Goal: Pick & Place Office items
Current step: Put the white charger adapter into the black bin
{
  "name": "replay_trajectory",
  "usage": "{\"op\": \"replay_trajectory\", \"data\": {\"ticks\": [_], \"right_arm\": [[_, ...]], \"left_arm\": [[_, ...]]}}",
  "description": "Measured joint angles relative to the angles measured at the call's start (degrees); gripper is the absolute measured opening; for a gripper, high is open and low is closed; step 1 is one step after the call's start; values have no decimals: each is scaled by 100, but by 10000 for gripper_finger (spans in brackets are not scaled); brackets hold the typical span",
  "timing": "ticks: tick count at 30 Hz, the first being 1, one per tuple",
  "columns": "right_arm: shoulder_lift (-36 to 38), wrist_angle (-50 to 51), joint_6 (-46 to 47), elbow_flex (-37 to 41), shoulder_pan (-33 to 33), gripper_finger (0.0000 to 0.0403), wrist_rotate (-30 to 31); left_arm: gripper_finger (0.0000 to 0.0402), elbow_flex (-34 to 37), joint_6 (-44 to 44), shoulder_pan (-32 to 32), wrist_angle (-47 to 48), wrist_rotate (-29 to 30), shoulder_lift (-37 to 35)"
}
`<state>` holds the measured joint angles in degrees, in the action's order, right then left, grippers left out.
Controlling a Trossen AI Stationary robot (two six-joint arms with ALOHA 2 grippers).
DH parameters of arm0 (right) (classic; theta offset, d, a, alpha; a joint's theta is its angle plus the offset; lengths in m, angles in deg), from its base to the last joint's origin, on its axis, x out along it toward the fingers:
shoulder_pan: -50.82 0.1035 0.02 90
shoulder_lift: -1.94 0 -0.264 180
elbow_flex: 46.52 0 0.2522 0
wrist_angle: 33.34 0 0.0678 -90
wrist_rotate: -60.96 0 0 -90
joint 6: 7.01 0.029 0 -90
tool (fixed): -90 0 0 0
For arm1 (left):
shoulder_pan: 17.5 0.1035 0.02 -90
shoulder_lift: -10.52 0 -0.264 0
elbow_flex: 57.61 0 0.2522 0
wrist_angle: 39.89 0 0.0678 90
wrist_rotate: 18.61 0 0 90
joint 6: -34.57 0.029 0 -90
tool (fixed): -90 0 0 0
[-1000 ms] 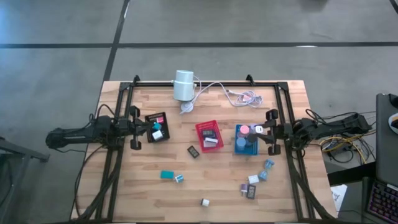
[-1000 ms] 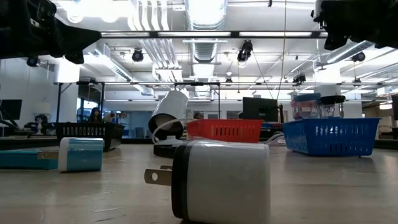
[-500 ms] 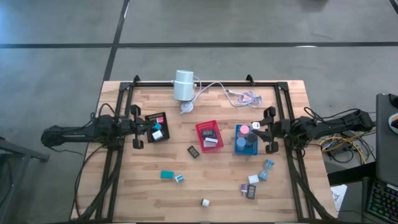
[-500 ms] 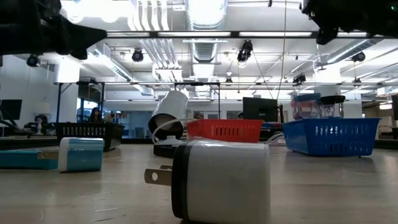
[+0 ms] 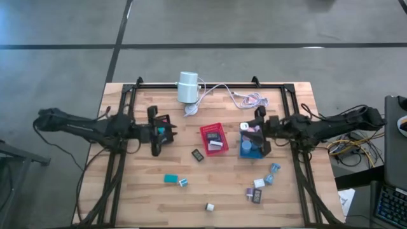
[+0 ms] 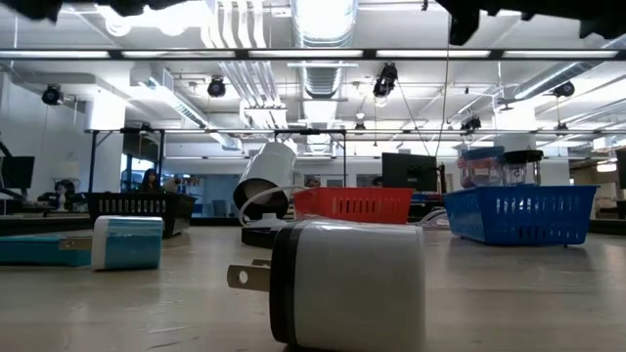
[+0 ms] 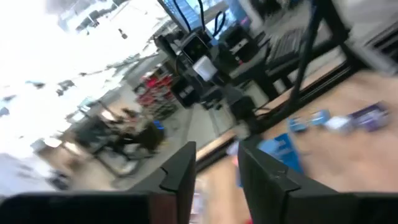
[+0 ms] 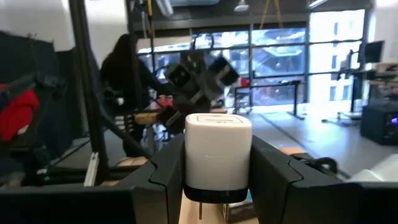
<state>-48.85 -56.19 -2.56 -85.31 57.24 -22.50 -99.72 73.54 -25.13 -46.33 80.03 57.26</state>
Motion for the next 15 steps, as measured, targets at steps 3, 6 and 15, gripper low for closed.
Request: {"op": "replay_trajectory", "data": {"ticks": [3, 6, 15], "right_arm": [[-205, 193, 140, -272, -136, 125, -138], [-407, 192, 274, -458, -264, 125, -358], [-899, 197, 629, -900, -524, 125, -832]], "left_arm": [[145, -730, 771, -407, 139, 801, 663], [162, -1384, 1431, -741, 188, 1430, 1277], [190, -2629, 3188, -1067, 147, 2136, 2664]]}}
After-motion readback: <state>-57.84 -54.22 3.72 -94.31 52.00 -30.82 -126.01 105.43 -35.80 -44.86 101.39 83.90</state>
